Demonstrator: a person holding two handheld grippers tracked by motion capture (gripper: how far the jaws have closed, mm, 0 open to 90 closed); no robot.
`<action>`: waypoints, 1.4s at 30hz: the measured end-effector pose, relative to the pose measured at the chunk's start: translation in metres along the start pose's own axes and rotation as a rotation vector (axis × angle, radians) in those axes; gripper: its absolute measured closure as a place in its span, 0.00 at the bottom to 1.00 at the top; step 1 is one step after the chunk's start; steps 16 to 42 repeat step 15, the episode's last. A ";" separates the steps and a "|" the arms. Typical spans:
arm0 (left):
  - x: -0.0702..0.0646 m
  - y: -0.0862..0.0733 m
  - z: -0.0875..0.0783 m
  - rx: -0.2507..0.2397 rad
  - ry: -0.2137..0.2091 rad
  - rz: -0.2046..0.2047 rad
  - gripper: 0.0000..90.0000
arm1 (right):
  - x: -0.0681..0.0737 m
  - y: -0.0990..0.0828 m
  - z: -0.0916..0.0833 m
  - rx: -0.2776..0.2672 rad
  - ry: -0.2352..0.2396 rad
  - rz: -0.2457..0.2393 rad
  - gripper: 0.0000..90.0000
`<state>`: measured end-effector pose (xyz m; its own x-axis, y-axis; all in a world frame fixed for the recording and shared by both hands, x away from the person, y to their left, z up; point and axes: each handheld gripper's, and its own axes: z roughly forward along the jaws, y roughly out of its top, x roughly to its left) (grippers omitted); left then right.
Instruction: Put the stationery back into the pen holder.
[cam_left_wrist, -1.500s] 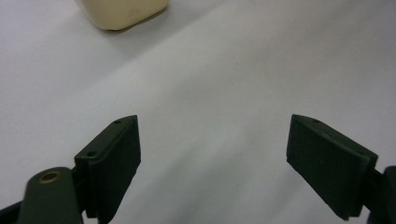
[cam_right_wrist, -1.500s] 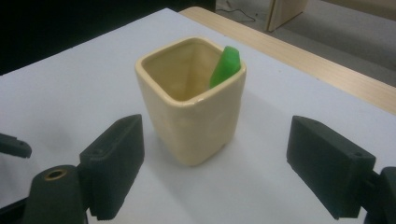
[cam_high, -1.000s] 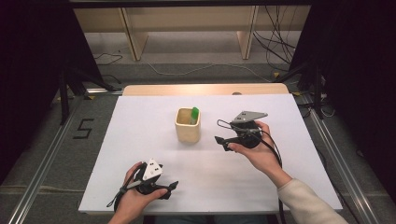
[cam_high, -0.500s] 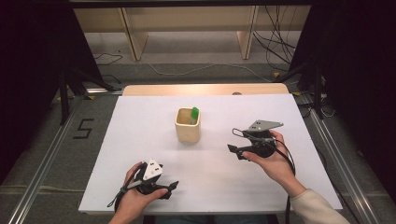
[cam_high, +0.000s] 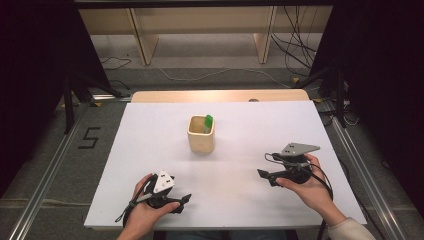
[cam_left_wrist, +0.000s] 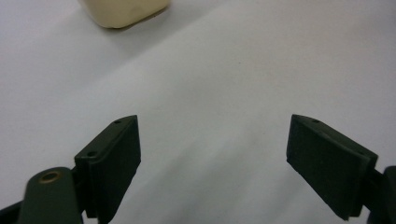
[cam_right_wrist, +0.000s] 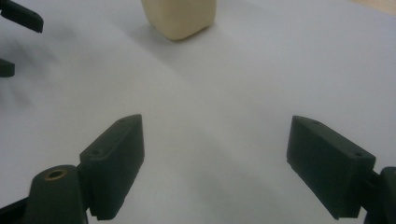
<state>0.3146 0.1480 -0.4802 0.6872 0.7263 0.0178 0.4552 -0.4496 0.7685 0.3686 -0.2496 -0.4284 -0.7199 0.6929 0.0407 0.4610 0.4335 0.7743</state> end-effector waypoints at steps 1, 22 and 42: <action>0.000 0.000 0.000 0.001 0.000 0.000 0.19 | -0.001 -0.004 -0.002 -0.002 0.001 0.002 0.22; -0.005 0.003 -0.001 -0.013 -0.024 0.004 0.20 | -0.007 -0.046 -0.021 -0.012 -0.018 0.023 0.21; -0.005 0.003 -0.001 -0.013 -0.024 0.004 0.20 | -0.007 -0.046 -0.021 -0.012 -0.018 0.023 0.21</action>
